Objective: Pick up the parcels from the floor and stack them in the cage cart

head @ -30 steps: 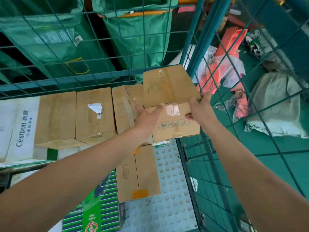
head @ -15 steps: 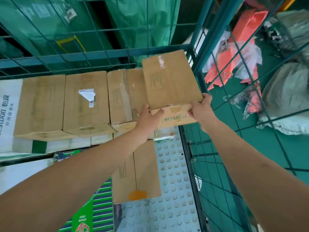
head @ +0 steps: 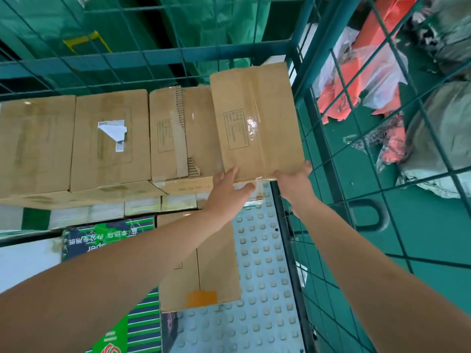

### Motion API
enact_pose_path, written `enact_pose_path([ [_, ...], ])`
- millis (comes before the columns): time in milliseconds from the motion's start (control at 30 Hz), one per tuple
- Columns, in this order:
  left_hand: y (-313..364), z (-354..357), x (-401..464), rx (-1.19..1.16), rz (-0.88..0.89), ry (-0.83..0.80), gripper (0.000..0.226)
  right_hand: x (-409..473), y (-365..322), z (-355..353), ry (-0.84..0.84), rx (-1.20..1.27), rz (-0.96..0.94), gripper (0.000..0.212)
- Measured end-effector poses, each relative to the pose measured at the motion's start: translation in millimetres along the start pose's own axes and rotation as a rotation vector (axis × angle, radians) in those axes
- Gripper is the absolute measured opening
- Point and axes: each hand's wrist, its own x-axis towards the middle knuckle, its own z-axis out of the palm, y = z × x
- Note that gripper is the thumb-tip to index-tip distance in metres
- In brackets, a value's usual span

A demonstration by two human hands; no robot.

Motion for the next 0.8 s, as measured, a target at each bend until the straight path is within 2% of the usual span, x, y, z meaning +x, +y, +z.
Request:
enact_pose_path([
  [133,3.3,5.5,-2.6,-0.030,-0.004,0.031,0.070,15.2,2.5,2.5,0.032,-0.089,-0.064,0.080],
  [333,14.0,9.2,17.4,-0.002,0.004,0.064,0.070,50.9,-10.7,3.3,-0.090,-0.034,0.067,0.091],
  [400,14.7,8.0,27.8,0.054,-0.026,0.059,0.071,44.7,-15.9,9.1,-0.126,-0.066,0.075,0.087],
  [500,12.1,8.1,38.8,0.369,0.078,0.028,0.070,31.5,-10.9,19.8,-0.234,-0.146,0.039,0.078],
  [600,9.0,-0.6,55.7,0.845,0.193,-0.010,0.080,27.7,1.1,27.9,-0.301,-0.276,-0.066,0.087],
  [667,1.2,-10.0,70.0,1.079,0.179,-0.055,0.093,31.0,5.8,30.9,-0.301,-0.376,-0.114,0.092],
  [800,-9.7,-16.6,81.0,1.213,0.178,-0.100,0.108,40.8,5.0,31.0,-0.294,-0.442,-0.118,0.093],
])
